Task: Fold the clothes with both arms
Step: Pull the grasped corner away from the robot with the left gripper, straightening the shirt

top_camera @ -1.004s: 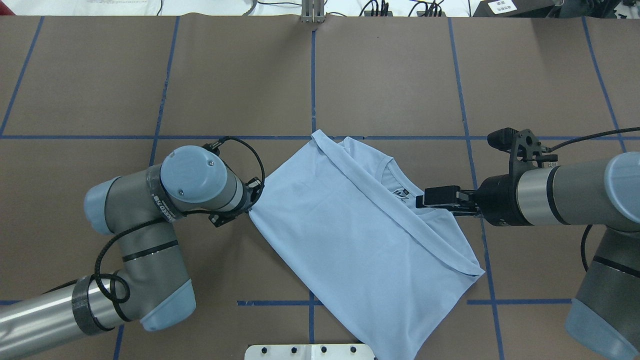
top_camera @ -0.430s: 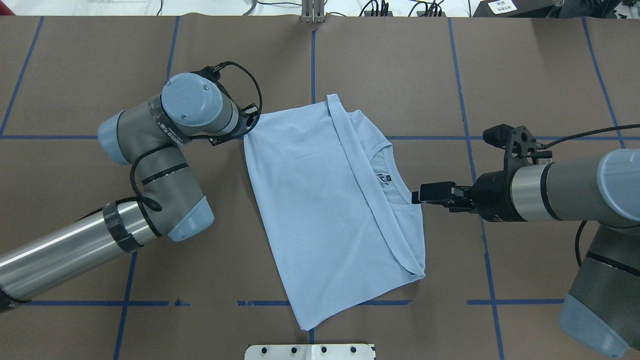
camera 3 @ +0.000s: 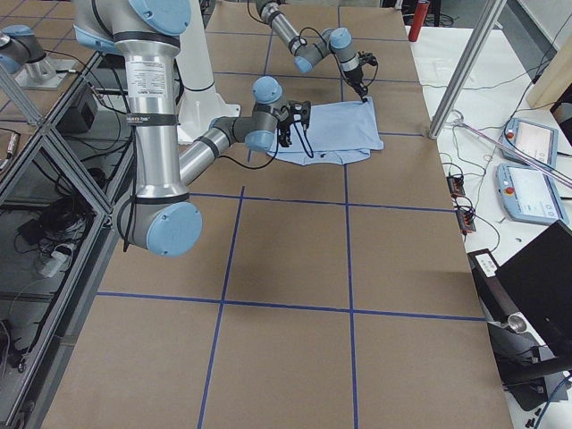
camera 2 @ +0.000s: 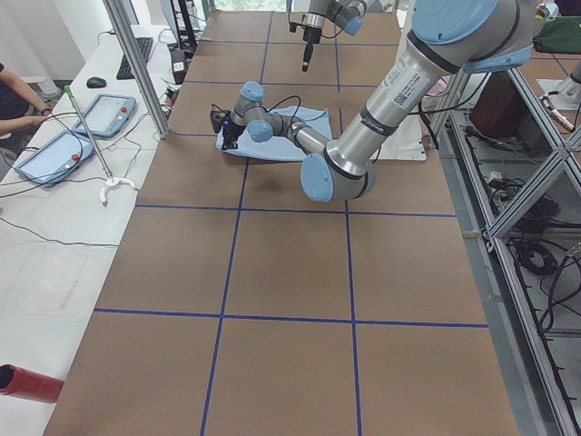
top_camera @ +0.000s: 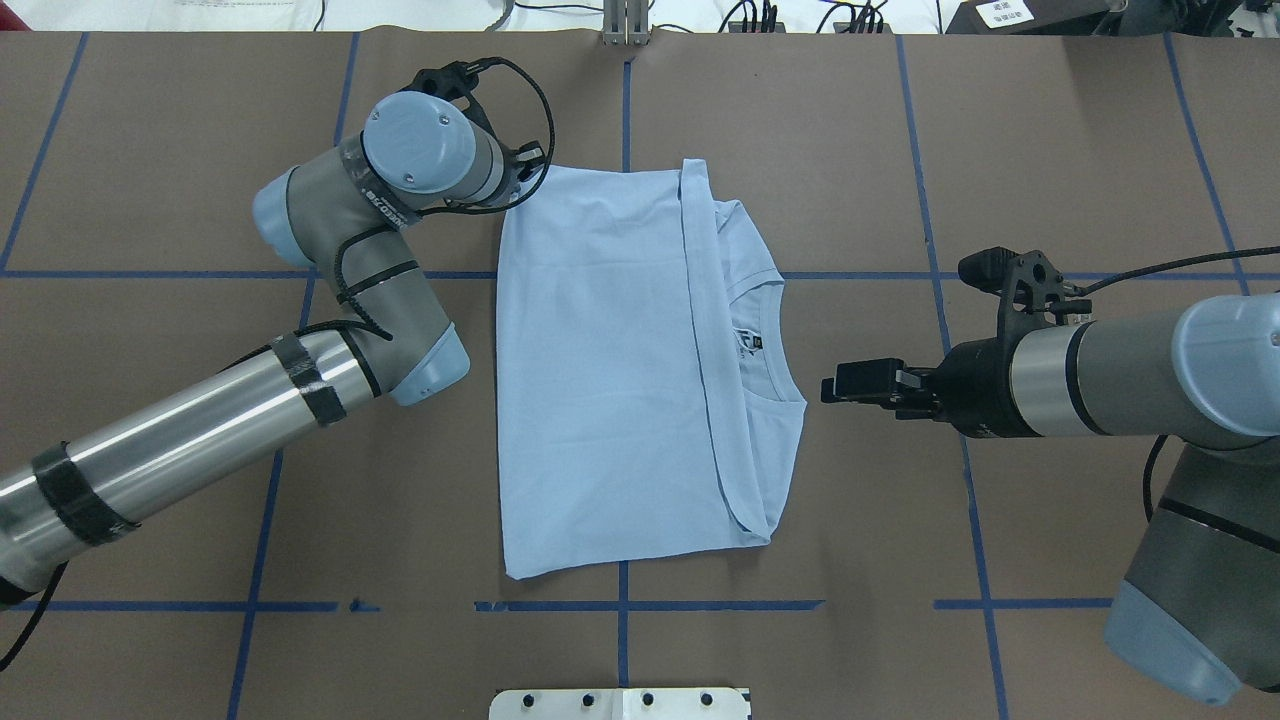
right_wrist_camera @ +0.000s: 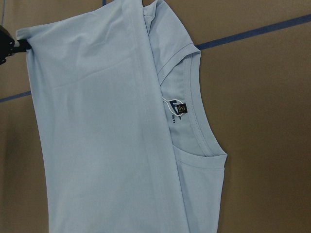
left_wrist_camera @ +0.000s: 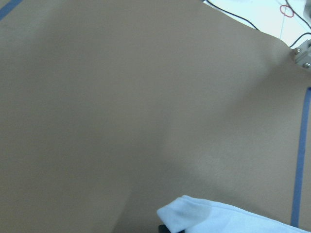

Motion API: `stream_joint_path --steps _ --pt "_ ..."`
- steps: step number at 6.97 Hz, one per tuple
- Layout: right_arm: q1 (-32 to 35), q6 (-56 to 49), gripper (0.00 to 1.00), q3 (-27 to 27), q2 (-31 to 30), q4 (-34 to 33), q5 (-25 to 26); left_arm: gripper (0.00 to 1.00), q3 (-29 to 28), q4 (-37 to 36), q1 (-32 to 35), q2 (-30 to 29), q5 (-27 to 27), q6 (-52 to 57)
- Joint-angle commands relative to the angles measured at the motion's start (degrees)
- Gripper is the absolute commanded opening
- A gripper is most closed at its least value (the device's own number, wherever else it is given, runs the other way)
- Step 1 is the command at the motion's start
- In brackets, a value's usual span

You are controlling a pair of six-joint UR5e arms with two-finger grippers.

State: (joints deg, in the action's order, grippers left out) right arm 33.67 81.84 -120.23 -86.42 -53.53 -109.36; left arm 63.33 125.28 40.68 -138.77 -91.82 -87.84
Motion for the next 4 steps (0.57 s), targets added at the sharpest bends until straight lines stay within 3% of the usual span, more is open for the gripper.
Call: stream_joint_path --steps 1,2,3,4 --pt "-0.19 0.07 1.0 0.78 0.81 0.0 0.11 0.0 -7.5 9.51 -0.07 -2.56 3.75 0.65" --pt "-0.19 0.07 1.0 1.13 1.86 -0.08 0.72 0.79 -7.52 9.89 -0.07 -1.86 4.89 0.65" --pt "-0.28 0.07 1.0 1.83 2.74 -0.52 1.25 1.0 -7.35 9.81 0.36 -1.51 4.9 1.09" --pt "-0.45 -0.02 1.0 2.8 3.01 -0.7 1.86 1.0 -6.73 9.11 1.5 -1.5 3.94 4.84"
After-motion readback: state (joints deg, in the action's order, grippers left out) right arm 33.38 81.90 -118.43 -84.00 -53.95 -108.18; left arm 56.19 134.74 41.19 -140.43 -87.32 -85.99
